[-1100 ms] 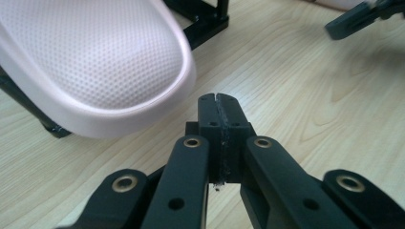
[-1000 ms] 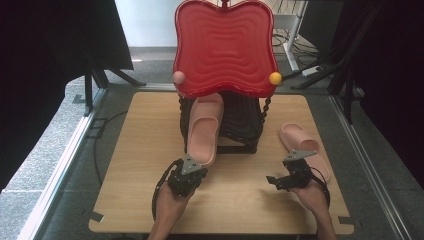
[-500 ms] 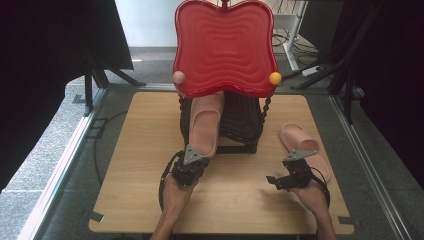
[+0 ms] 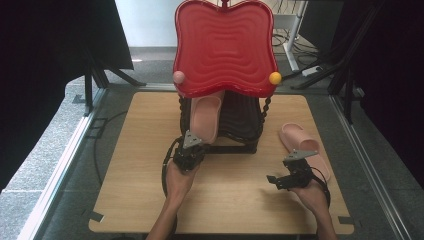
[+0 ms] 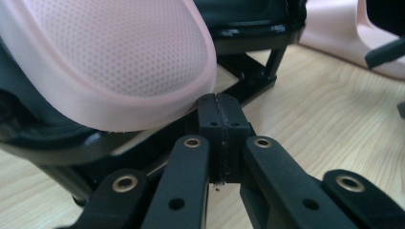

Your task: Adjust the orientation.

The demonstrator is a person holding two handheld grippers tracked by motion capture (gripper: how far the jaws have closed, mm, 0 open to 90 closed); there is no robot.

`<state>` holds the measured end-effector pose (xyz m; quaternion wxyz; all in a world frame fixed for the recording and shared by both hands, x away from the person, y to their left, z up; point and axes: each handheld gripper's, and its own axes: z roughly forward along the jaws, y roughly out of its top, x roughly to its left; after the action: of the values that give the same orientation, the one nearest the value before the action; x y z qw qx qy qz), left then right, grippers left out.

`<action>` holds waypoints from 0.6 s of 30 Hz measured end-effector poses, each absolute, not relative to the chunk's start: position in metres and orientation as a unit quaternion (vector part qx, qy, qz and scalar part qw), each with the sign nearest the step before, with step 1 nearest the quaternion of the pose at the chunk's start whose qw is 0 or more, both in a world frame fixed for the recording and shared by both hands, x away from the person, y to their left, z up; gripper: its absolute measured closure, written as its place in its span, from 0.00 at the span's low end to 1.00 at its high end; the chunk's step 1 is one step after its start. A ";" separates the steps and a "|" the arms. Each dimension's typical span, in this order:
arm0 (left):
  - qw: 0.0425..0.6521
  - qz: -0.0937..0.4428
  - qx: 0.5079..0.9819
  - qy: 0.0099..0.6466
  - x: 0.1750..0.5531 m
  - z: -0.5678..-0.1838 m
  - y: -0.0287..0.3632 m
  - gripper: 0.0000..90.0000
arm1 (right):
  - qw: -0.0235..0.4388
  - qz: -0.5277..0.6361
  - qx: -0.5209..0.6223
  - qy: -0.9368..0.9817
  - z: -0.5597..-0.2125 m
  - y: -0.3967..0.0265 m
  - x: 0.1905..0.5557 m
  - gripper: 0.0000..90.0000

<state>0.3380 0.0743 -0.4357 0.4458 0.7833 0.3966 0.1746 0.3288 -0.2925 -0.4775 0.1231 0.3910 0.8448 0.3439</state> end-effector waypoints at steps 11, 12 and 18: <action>0.431 0.183 0.782 0.410 0.359 -0.430 0.074 1.00 | 0.123 0.345 0.392 0.844 -0.478 -0.293 0.329 0.08; 0.428 0.183 0.784 0.411 0.362 -0.430 0.073 1.00 | 0.123 0.345 0.391 0.844 -0.478 -0.293 0.329 0.08; 0.423 0.183 0.789 0.405 0.359 -0.427 0.072 0.88 | 0.124 0.346 0.391 0.844 -0.478 -0.294 0.329 0.08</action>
<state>0.3588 0.0716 -0.4268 0.4231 0.7894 0.4052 0.1832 0.3294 -0.2936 -0.4778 0.1236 0.3915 0.8437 0.3460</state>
